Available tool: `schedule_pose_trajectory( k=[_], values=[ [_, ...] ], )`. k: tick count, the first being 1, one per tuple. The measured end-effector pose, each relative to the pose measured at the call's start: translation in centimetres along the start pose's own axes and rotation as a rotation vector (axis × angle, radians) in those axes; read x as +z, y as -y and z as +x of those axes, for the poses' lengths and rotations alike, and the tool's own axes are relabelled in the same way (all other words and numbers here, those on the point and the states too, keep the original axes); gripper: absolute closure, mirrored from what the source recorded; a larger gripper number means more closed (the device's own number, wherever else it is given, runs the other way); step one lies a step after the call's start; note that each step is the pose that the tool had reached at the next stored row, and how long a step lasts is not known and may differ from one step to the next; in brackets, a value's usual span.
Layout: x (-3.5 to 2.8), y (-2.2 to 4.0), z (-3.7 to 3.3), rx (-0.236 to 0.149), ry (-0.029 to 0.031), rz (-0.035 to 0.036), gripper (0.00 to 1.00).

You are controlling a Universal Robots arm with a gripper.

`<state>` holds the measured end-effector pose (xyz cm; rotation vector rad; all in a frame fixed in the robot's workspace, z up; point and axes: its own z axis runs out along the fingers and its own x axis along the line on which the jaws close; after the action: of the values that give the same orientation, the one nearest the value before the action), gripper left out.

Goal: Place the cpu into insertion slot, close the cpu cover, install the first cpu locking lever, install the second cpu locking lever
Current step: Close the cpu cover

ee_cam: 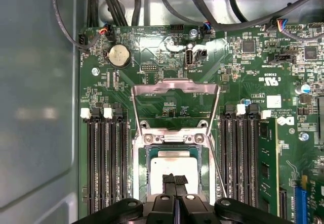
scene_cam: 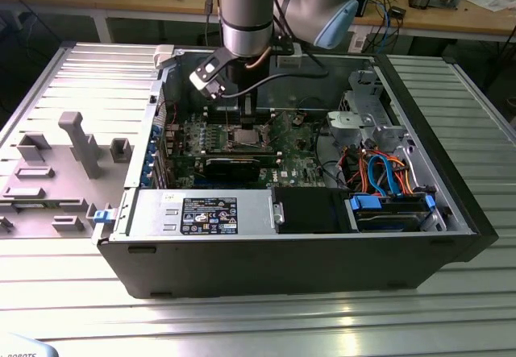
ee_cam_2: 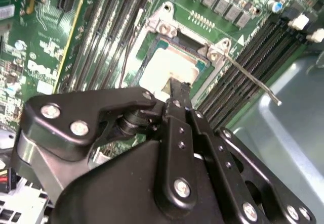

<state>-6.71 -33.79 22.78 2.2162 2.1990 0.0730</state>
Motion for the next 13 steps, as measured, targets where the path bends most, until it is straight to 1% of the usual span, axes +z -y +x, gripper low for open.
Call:
schedule_pose_trajectory(
  k=[1,2,4,6,7,8,9,13],
  values=[
    [-0.01,0.00,0.00,0.000,-0.0001,-0.0001,0.89],
    [-0.02,-0.01,0.00,0.000,0.0003,0.0059,0.89],
    [-0.02,-0.04,0.00,0.000,0.0002,0.0152,0.89],
    [-0.01,-0.10,0.00,0.001,0.0003,0.0314,0.89],
    [0.01,-0.24,0.00,0.001,0.0003,0.0468,0.89],
    [0.02,-0.34,0.00,0.001,0.0005,0.0557,0.89],
    [0.03,-0.39,0.00,0.001,0.0005,0.0601,0.89],
    [0.03,-0.40,0.00,0.001,0.0006,0.0604,0.89]
  ],
)
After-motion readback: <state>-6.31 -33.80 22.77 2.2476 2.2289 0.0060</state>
